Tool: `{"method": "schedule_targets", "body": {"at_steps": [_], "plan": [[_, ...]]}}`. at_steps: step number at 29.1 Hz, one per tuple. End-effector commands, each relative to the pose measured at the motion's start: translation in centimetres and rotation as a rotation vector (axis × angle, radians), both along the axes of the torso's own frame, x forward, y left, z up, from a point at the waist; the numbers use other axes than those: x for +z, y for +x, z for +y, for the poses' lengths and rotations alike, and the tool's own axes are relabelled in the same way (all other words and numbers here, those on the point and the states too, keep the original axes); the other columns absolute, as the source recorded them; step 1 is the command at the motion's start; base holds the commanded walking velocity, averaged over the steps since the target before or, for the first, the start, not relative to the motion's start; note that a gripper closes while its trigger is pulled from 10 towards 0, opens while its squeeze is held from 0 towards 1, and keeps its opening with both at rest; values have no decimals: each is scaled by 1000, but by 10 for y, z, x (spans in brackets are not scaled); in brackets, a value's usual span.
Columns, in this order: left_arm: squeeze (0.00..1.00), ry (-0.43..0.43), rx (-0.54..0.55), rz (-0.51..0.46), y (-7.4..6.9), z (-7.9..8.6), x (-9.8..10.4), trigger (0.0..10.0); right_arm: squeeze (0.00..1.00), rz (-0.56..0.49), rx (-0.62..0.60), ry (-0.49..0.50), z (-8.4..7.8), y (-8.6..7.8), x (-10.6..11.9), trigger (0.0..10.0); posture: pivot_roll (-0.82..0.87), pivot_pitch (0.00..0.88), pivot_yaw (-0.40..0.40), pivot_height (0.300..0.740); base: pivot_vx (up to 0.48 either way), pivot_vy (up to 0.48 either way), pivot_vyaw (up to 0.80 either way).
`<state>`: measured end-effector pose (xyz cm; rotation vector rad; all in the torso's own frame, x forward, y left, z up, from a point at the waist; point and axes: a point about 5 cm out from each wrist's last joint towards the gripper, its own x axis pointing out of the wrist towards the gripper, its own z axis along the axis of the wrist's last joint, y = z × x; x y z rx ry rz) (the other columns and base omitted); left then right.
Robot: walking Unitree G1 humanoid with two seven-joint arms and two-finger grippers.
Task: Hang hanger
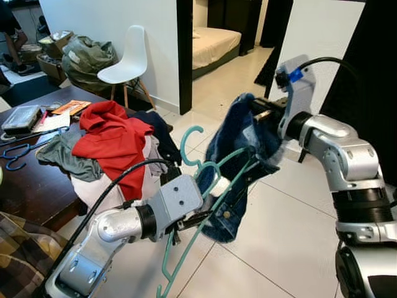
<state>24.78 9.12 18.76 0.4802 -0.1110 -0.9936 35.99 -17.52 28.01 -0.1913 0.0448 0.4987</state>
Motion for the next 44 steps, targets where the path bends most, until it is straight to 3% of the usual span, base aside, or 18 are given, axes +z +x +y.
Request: {"method": "schedule_targets", "body": {"at_steps": [1, 8, 11, 13, 17, 21, 28, 32, 36, 39, 44], "plan": [[0, 3, 33, -15, 4, 4, 3, 10000, 0, -13, -11, -6, -4, -2, 4, 10000, -58, 0, -10, 740, 0, 0, 0], [0, 11, 44, -18, 5, 7, 4, 10000, 0, 8, -77, -25, -19, -2, 3, 10000, -47, 0, -18, 740, 0, 0, 0], [0, 23, 55, -18, 3, 12, 5, 10000, 0, 6, -145, -38, -37, -3, 6, 10000, -36, 0, -20, 740, 0, 0, 0], [0, 27, 59, -16, 2, 13, 5, 10000, 0, 2, -146, -41, -40, -4, 9, 10000, -35, 0, -18, 740, 0, 0, 0], [0, 32, 66, -13, 3, 14, 3, 10000, 0, 0, -67, -44, -34, -14, 16, 10000, -40, 0, -15, 740, 0, 0, 0], [0, 25, 70, -23, 7, 12, 5, 10000, 0, 24, 151, -66, -10, -35, 15, 10000, -51, 0, -7, 740, 0, 0, 0], [0, 17, 50, -26, 8, 9, 6, 10000, 0, 33, 267, -11, 16, -45, 9, 10000, -63, 0, 1, 740, 0, 0, 0], [0, 4, 35, -29, 7, 7, 8, 10000, 0, 42, 277, -1, 25, -42, 3, 10000, -62, 0, 1, 740, 0, 0, 0], [0, -2, 29, -29, 5, 7, 8, 10000, 0, 49, 239, -16, 22, -37, -2, 10000, -53, 0, -5, 740, 0, 0, 0], [0, -2, 29, -28, 4, 9, 8, 10000, 0, 53, 150, -108, 11, -30, -8, 10000, -50, 0, -7, 740, 0, 0, 0], [0, 0, 29, -27, 4, 9, 8, 10000, 0, 62, 109, -218, 3, -27, -14, 10000, -49, 0, -8, 740, 0, 0, 0]]}}
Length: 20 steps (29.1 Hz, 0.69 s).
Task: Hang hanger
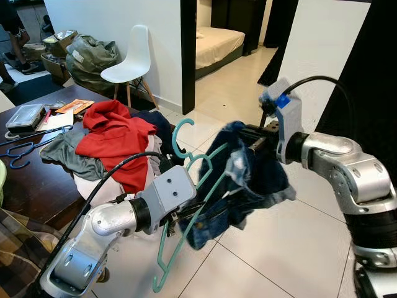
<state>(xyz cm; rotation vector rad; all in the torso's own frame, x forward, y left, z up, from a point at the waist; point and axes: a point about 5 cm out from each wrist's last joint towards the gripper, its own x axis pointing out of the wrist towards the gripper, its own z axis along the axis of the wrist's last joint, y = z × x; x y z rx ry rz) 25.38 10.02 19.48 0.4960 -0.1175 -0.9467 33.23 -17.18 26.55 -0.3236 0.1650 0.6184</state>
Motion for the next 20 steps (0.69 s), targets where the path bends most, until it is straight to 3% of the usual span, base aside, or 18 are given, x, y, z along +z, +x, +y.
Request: {"method": "schedule_targets", "body": {"at_steps": [1, 2, 5, 8, 14, 20], "plan": [[0, -4, -14, -5, -2, 0, 1, 10000, 0, -36, 1, -61, -1, 1, 1, 10000, -49, 0, -8, 740, 0, 0, 0], [0, -4, -14, -5, -2, 0, 1, 10000, 0, -36, 1, -61, -1, 1, 1, 10000, -49, 0, -8, 740, 0, 0, 0], [0, 1, -25, 1, -3, 0, -1, 10000, 0, -96, -71, -261, -19, 11, 0, 10000, -45, 0, -13, 740, 0, 0, 0], [0, 1, -26, 3, -3, 0, -1, 10000, 0, -121, -75, -281, -21, 14, 3, 10000, -42, 0, -14, 740, 0, 0, 0], [0, 0, -33, 9, -5, 0, -2, 10000, 0, -185, 8, -241, -11, 14, 14, 10000, -44, 0, -11, 740, 0, 0, 0], [0, -1, -42, 17, -6, -1, -3, 10000, 0, -218, 217, -133, 13, -1, 26, 10000, -50, 0, -5, 740, 0, 0, 0]]}}
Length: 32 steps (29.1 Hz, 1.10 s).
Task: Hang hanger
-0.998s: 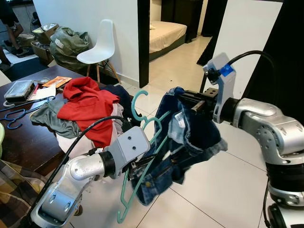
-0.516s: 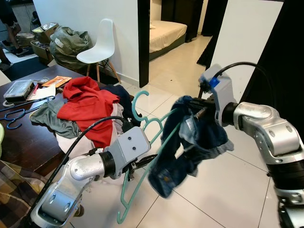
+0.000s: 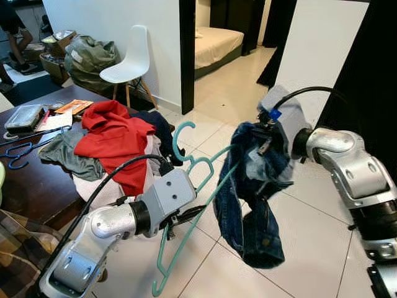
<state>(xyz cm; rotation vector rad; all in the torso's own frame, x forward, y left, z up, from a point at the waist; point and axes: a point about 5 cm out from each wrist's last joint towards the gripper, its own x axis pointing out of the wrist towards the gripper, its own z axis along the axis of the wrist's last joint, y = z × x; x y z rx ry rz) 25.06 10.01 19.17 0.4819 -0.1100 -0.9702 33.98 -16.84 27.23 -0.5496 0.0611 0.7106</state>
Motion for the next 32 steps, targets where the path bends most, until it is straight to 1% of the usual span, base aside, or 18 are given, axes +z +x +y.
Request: {"method": "schedule_targets", "body": {"at_steps": [1, 2, 5, 6, 9, 10, 11, 12, 14, 15, 18, 24, 25, 27, 28, 29, 31, 32], "plan": [[0, 5, -19, 0, -3, 0, 0, 10000, 0, -51, 140, 31, 11, -13, 19, 10000, -50, 0, -4, 740, 0, 0, 0], [0, 5, -19, 0, -3, 0, 0, 10000, 0, -51, 140, 31, 11, -13, 19, 10000, -50, 0, -4, 740, 0, 0, 0], [0, 8, -10, 0, -3, 1, 0, 10000, 0, -23, 219, 12, 12, -24, 17, 10000, -50, 0, -4, 740, 0, 0, 0], [0, 8, -10, 0, -3, 1, 0, 10000, 0, -23, 219, 12, 12, -24, 17, 10000, -50, 0, -4, 740, 0, 0, 0], [0, 10, -2, -1, -2, 2, 0, 10000, 0, 2, 315, 30, 14, -36, 19, 10000, -49, 0, -2, 740, 0, 0, 0], [0, 10, -2, -1, -2, 2, 0, 10000, 0, 2, 315, 30, 14, -36, 19, 10000, -49, 0, -2, 740, 0, 0, 0], [0, 12, 2, -2, -2, 3, 0, 10000, 0, 35, 418, 40, 18, -50, 19, 10000, -49, 0, -1, 740, 0, 0, 0], [0, 12, 2, -2, -2, 3, 0, 10000, 0, 35, 418, 40, 18, -50, 19, 10000, -49, 0, -1, 740, 0, 0, 0], [0, 12, 2, -1, -2, 3, 0, 10000, 0, 62, 507, 41, 23, -61, 16, 10000, -51, 0, 1, 740, 0, 0, 0], [0, 12, 2, -1, -2, 3, 0, 10000, 0, 62, 507, 41, 23, -61, 16, 10000, -51, 0, 1, 740, 0, 0, 0], [0, 12, -12, 5, -3, 2, 0, 10000, 0, 60, 554, 88, 36, -64, 13, 10000, -52, 0, 2, 740, 0, 0, 0], [0, 6, -18, 5, -3, 0, 0, 10000, 0, 74, 596, 117, 46, -68, 10, 10000, -49, 0, 0, 740, 0, 0, 0], [0, 5, -16, 5, -3, 0, 0, 10000, 161, 99, 573, 123, 48, -65, 6, 10000, -49, 0, -3, 740, 0, 0, 0], [0, 5, -16, 5, -3, 0, 0, 10000, 161, 99, 573, 123, 48, -65, 6, 10000, -49, 0, -3, 740, 0, 0, 0], [0, 1, -13, 4, -3, 0, 0, 10000, 792, 119, 553, 126, 48, -63, 2, 10000, -51, 0, -5, 740, 0, 0, 0], [0, -2, -11, 3, -3, 0, 0, 10000, 1000, 136, 531, 119, 49, -62, -3, 10000, -53, 0, -5, 740, 0, 0, 0], [0, -6, -10, 1, -3, 0, 1, 10000, 1000, 146, 513, 105, 48, -61, -7, 10000, -54, 0, -5, 740, 0, 0, 0], [0, -15, -11, -2, -2, -1, 2, 10000, 1000, 154, 498, 76, 45, -61, -11, 10000, -55, 0, -9, 740, 0, 0, 0]]}}
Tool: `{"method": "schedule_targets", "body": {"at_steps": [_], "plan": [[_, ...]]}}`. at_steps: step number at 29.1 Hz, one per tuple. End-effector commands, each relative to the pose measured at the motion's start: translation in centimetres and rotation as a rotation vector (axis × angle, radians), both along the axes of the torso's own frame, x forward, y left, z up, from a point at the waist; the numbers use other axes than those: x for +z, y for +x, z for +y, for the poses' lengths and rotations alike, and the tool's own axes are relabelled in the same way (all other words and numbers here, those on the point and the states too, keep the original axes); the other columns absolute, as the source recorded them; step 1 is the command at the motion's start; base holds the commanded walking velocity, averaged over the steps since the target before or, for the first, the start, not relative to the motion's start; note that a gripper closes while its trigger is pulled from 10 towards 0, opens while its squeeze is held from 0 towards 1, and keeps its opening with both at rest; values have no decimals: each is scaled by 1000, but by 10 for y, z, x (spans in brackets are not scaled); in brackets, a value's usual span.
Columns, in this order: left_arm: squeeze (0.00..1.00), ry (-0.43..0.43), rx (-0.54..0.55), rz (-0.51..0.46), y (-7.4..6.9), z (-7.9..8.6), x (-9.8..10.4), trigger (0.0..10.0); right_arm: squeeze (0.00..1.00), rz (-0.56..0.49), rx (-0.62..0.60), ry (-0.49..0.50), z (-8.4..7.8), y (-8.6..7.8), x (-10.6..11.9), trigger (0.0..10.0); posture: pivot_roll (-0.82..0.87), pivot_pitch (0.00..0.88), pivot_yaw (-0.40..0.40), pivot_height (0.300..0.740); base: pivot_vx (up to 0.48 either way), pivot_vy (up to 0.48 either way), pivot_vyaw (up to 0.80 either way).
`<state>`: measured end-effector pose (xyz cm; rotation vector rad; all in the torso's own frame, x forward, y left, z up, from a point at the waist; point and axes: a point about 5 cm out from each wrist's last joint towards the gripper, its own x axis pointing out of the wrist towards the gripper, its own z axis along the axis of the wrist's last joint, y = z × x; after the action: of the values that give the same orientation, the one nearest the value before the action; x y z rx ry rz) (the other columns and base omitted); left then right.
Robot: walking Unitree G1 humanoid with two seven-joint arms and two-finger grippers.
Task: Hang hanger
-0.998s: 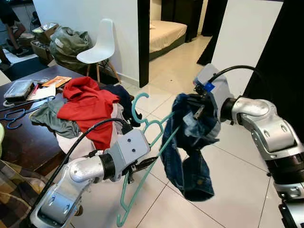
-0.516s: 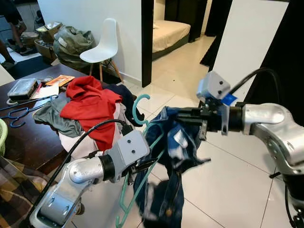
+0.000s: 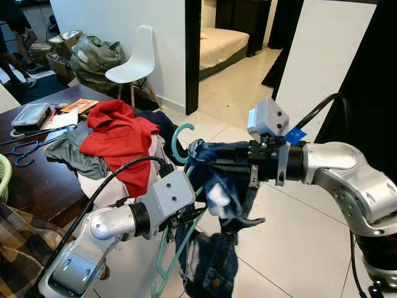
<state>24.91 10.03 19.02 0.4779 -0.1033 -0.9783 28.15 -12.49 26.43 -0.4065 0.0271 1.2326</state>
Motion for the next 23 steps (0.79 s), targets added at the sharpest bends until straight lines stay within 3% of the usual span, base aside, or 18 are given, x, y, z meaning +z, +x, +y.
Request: {"method": "schedule_targets", "body": {"at_steps": [1, 8, 10, 11, 12, 14, 16, 20, 21, 23], "plan": [[0, -16, -5, -11, 0, -1, 3, 10000, 1000, -6, 3, -32, 1, -3, -3, 10000, -55, 0, -9, 740, 0, 0, 0], [0, -39, 5, -33, 5, -2, 8, 10000, 1000, -17, -43, -154, -17, -4, -12, 10000, -59, 0, -15, 740, 0, 0, 0], [0, -83, 15, -52, 9, -3, 14, 10000, 1000, -21, -64, -181, -26, -3, -11, 10000, -62, 0, -18, 740, 0, 0, 0], [0, -150, 2, -59, 10, -5, 21, 10000, 1000, -27, -82, -189, -34, -3, -7, 10000, -66, 0, -22, 740, 0, 0, 0], [0, -150, 2, -59, 10, -5, 21, 10000, 1000, -27, -82, -189, -34, -3, -7, 10000, -66, 0, -22, 740, 0, 0, 0], [0, -237, -31, -55, 9, -8, 27, 10000, 1000, -39, -92, -166, -43, -4, 3, 10000, -68, 0, -25, 740, 0, 0, 0], [0, -265, -58, -48, 7, -8, 29, 10000, 1000, -49, -89, -135, -49, -5, 11, 10000, -73, 0, -26, 740, 0, 0, 0], [0, -281, -119, -24, 2, -9, 28, 10000, 1000, -78, -78, -49, -62, -8, 32, 10000, -76, 0, -28, 740, 0, 0, 0], [0, -262, -167, 3, -3, -9, 24, 10000, 1000, -106, -65, 20, -74, -10, 50, 10000, -84, 0, -28, 740, 0, 0, 0], [0, -262, -167, 3, -3, -9, 24, 10000, 1000, -106, -65, 20, -74, -10, 50, 10000, -84, 0, -28, 740, 0, 0, 0]]}}
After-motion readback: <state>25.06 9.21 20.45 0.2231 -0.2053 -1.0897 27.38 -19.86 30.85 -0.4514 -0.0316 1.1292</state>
